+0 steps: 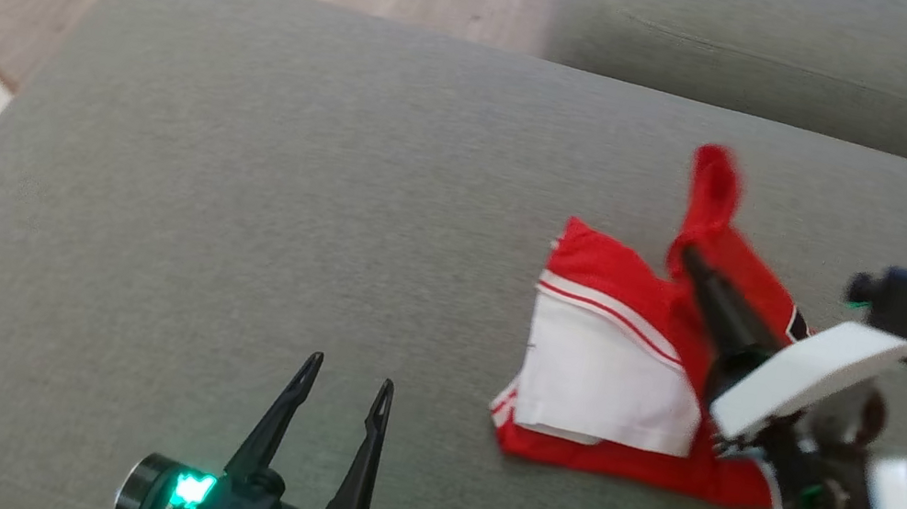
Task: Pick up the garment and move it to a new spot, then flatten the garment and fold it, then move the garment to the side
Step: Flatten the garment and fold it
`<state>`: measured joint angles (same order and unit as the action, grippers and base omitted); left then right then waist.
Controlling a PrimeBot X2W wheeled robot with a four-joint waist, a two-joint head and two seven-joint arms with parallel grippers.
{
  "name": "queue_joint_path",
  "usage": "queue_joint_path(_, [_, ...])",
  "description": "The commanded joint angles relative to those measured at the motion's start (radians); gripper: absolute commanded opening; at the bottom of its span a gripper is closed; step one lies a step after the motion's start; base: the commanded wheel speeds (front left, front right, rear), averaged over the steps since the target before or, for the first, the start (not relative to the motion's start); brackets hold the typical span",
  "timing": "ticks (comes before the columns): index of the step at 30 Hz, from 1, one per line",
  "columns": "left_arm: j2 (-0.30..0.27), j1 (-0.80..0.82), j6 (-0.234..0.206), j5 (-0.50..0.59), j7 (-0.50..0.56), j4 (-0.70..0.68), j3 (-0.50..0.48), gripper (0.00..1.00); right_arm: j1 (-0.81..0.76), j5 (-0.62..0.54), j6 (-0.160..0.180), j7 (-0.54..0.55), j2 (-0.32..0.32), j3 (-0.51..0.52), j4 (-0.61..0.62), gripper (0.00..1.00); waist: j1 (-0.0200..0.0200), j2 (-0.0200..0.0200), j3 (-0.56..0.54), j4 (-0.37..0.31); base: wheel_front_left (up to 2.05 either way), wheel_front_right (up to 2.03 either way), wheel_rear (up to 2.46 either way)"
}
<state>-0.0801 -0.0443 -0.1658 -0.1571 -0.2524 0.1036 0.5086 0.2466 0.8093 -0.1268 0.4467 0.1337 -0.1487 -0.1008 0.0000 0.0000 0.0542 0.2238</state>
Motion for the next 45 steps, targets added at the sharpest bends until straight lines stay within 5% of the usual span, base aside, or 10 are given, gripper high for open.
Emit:
queue_joint_path(1, [0.019,0.036,0.003,0.009,-0.009,-0.025,-0.033,1.00,0.040,-0.018,-0.004,0.002,-0.024,-0.034,0.007,0.00,0.0000,0.0000,0.004,0.050,0.00,0.00,0.00])
queue_joint_path(6, [0.024,0.032,0.009,0.009,-0.009,-0.022,-0.041,1.00,0.027,-0.036,-0.004,-0.002,-0.058,-0.090,-0.056,0.00,0.0000,0.0000,0.007,0.077,0.00,0.00,0.00])
queue_joint_path(7, [0.025,0.032,0.009,0.010,-0.009,-0.022,-0.043,1.00,0.024,-0.036,-0.004,-0.005,-0.062,-0.102,-0.066,0.22,0.0000,0.0000,0.007,0.078,0.00,0.00,0.00])
queue_joint_path(8, [0.025,0.031,0.010,0.010,-0.009,-0.022,-0.044,1.00,0.022,-0.035,-0.004,-0.011,-0.066,-0.110,-0.075,0.67,0.0000,0.0000,0.006,0.078,0.00,0.00,0.00])
queue_joint_path(9, [0.026,0.029,0.010,0.010,-0.009,-0.021,-0.046,1.00,0.020,-0.036,-0.004,-0.021,-0.070,-0.113,-0.084,1.00,0.0000,0.0000,0.005,0.076,0.00,0.00,0.00])
queue_joint_path(17, [0.028,0.020,0.017,0.007,-0.009,-0.017,-0.059,1.00,0.011,-0.036,-0.004,-0.066,-0.072,-0.100,-0.058,1.00,0.0000,0.0000,-0.021,0.032,0.00,0.00,0.00])
queue_joint_path(29, [0.029,-0.051,0.021,-0.042,-0.009,-0.043,-0.169,1.00,-0.146,-0.171,-0.004,-0.287,0.101,0.032,0.112,1.00,0.0000,0.0000,-0.095,-0.133,0.00,0.00,0.00])
queue_joint_path(39, [0.029,-0.164,0.015,-0.061,-0.009,-0.037,-0.266,1.00,-0.350,-0.350,-0.004,-0.682,0.190,-0.085,-0.042,1.00,0.0000,0.0000,-0.167,-0.197,0.00,0.00,0.00])
queue_joint_path(45, [0.030,-0.210,0.029,-0.049,-0.009,-0.059,-0.305,1.00,-0.385,-0.487,-0.004,-0.708,0.144,-0.046,-0.074,1.00,0.0000,0.0000,-0.181,-0.195,0.00,0.00,0.00])
